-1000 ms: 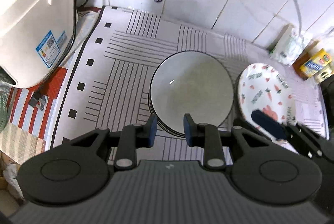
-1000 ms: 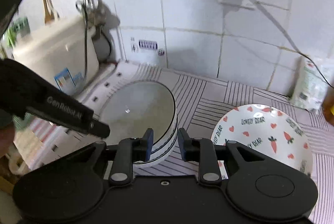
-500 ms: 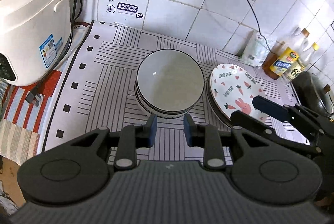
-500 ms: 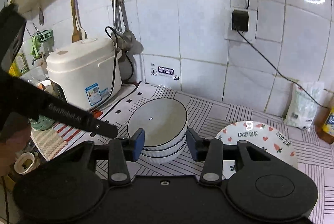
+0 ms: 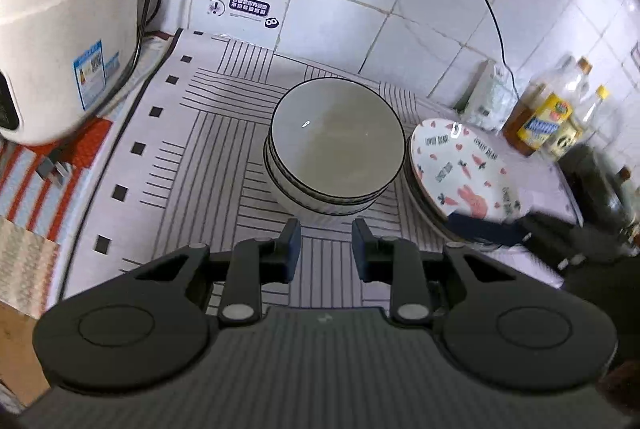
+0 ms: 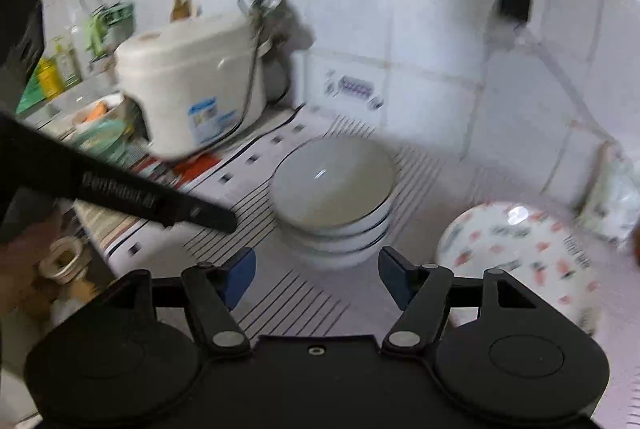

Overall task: Organize plates and bowls
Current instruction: 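Grasp the rim of the three-bowl stack with the left gripper, then lift the bowl stack with the left gripper and carry it over the plates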

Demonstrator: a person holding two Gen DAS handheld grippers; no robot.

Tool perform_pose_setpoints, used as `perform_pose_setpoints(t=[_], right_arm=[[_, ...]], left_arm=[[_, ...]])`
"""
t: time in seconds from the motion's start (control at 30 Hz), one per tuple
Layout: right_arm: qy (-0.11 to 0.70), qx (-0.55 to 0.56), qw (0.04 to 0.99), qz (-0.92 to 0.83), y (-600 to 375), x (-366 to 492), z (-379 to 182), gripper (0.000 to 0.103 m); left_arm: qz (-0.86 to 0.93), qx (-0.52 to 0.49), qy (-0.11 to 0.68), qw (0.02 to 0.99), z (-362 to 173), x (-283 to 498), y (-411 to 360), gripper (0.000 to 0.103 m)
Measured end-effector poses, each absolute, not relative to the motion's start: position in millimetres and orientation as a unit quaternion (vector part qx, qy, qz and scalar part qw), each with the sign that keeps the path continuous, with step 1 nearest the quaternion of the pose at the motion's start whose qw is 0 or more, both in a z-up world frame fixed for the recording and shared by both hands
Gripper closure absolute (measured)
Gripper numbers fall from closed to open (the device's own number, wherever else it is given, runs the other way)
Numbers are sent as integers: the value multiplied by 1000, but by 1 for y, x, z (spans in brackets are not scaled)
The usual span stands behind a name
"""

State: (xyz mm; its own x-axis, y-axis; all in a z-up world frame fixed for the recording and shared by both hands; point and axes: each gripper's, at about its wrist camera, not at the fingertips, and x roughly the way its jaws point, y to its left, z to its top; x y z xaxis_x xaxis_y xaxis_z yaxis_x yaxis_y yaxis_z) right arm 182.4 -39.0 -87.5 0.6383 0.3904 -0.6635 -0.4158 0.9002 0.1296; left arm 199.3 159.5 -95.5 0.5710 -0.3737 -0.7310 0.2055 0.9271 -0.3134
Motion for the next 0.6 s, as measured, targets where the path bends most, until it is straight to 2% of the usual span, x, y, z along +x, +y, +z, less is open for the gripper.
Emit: perform_pose_setpoints(t=[0.13, 0.33, 0.53, 0.6], right_arm=[[367, -16, 901, 229, -32, 186, -111, 29], [393, 8, 889, 234, -24, 213, -154, 29], [388, 17, 898, 209, -19, 231, -175, 27], [389, 33, 898, 202, -19, 237, -181, 10]], left_arm=[[-172, -118, 424, 881, -102, 206, 162, 76], [-172, -152, 392, 891, -103, 221, 169, 66], [-149, -153, 416, 884, -122, 248, 169, 59], [-150, -161, 424, 879, -130, 256, 172, 53]])
